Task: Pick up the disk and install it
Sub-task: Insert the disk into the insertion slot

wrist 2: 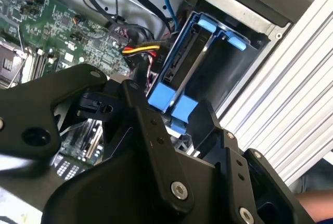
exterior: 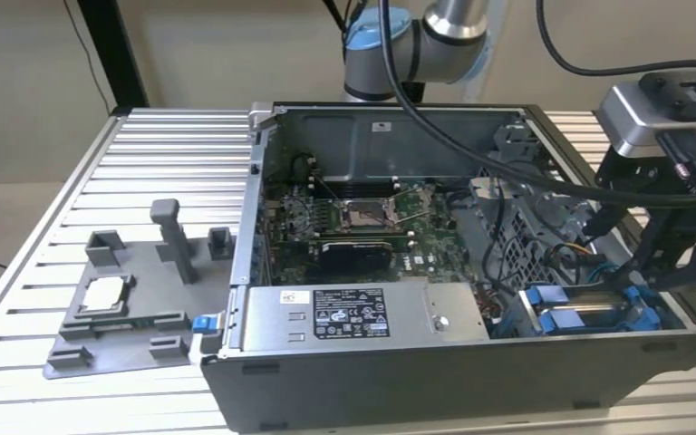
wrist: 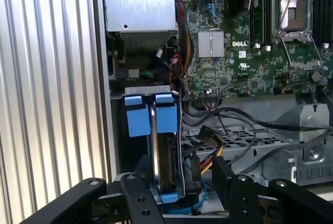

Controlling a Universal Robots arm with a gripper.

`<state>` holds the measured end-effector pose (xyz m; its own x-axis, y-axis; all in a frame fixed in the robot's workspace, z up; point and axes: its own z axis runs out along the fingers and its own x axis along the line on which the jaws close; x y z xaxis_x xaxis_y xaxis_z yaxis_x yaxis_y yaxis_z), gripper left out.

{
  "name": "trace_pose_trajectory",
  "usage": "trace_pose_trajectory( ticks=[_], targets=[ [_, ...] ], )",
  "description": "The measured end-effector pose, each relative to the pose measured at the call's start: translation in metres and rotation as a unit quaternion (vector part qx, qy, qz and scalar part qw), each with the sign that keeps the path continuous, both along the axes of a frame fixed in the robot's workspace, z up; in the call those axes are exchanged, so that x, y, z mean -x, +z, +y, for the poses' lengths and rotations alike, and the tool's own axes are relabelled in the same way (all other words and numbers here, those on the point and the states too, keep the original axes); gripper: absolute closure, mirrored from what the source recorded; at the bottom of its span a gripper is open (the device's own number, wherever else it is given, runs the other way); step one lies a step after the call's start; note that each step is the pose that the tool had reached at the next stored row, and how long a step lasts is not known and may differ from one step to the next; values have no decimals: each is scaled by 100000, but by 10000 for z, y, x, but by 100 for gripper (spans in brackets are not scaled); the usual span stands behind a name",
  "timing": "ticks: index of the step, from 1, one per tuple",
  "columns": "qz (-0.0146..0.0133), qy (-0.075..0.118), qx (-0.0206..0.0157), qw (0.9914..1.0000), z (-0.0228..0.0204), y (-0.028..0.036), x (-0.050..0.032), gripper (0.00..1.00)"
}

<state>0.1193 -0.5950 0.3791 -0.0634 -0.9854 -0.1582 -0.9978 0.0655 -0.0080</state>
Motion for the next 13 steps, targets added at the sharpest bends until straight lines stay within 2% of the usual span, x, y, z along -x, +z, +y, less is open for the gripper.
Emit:
trace_pose_trajectory(
  ticks=[2, 10, 12, 13],
  targets=[
    [434, -4, -11, 99999, 15, -18, -41, 0],
    [1592, -18, 12, 99987, 86, -90, -226, 0],
    [2053, -21, -8, 99979, 103, -106, -231, 0],
    [2380, -19, -11, 99972, 106, -111, -231, 0]
  ],
)
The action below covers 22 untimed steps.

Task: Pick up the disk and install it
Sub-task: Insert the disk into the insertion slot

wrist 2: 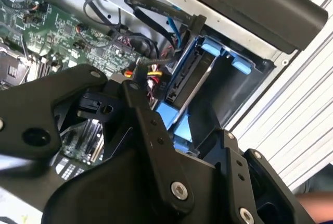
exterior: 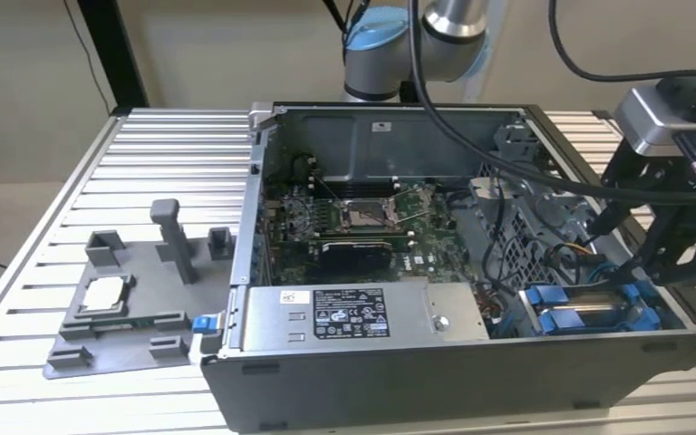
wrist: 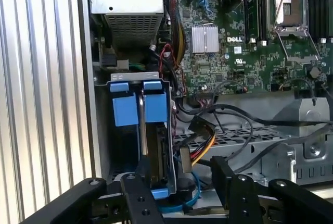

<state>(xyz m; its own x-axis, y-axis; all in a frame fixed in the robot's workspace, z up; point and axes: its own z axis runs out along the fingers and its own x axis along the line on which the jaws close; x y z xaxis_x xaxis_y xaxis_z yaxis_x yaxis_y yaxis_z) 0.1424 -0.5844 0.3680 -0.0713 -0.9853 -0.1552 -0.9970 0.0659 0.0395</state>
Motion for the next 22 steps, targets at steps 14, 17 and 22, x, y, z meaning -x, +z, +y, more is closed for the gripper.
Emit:
trace_pose_trajectory(
  ticks=[14, 17, 22],
  targets=[
    [1141, 2, -805, 99990, 9, -129, -21, 0],
    [1133, 8, -865, 99990, 9, -135, -21, 0],
    [1132, 10, -937, 99989, 9, -137, -21, 0]
  ],
)
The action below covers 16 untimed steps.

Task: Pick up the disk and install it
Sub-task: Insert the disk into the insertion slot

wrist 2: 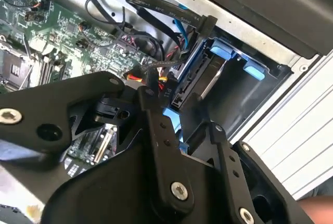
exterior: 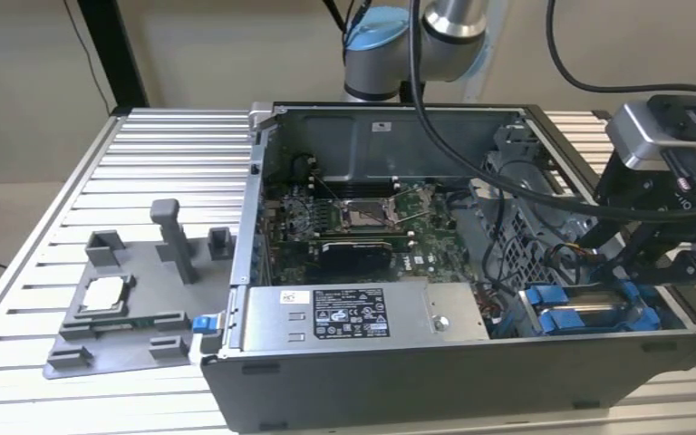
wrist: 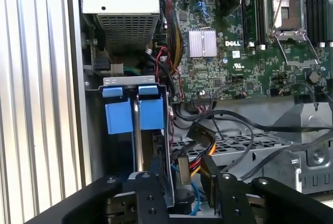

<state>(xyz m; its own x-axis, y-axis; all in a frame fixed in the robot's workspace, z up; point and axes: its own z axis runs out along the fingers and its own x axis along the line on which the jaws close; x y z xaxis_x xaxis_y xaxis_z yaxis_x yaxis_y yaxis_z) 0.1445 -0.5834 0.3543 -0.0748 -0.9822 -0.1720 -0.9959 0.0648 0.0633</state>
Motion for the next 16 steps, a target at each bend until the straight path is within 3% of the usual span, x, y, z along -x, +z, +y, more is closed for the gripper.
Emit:
trace_pose_trajectory(
  ticks=[16],
  targets=[
    [-1, -3, -127, 100000, 0, 0, 0, 0]
  ],
)
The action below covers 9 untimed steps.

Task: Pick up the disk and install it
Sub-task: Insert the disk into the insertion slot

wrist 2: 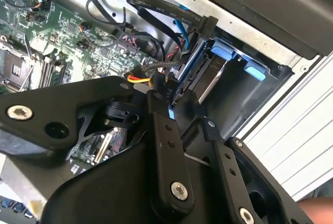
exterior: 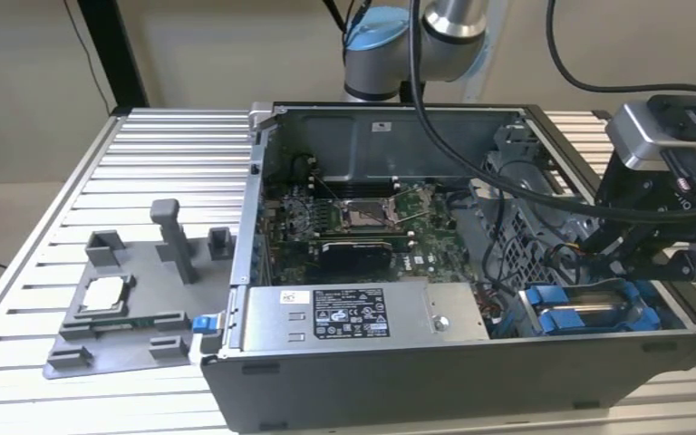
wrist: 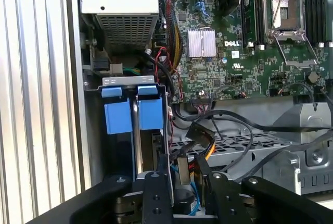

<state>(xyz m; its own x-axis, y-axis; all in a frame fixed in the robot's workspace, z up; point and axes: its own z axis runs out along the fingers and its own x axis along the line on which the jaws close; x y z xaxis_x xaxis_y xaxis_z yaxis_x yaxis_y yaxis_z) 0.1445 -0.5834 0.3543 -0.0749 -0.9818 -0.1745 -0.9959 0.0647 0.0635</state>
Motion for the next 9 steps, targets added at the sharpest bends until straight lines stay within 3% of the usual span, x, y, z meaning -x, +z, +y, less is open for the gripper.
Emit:
trace_pose_trajectory(
  ticks=[1, 9],
  targets=[
    [0, 3, 0, 100000, 0, 0, 0, 100],
    [-1, 2, 1, 100000, 1, 0, 0, 100]
  ],
)
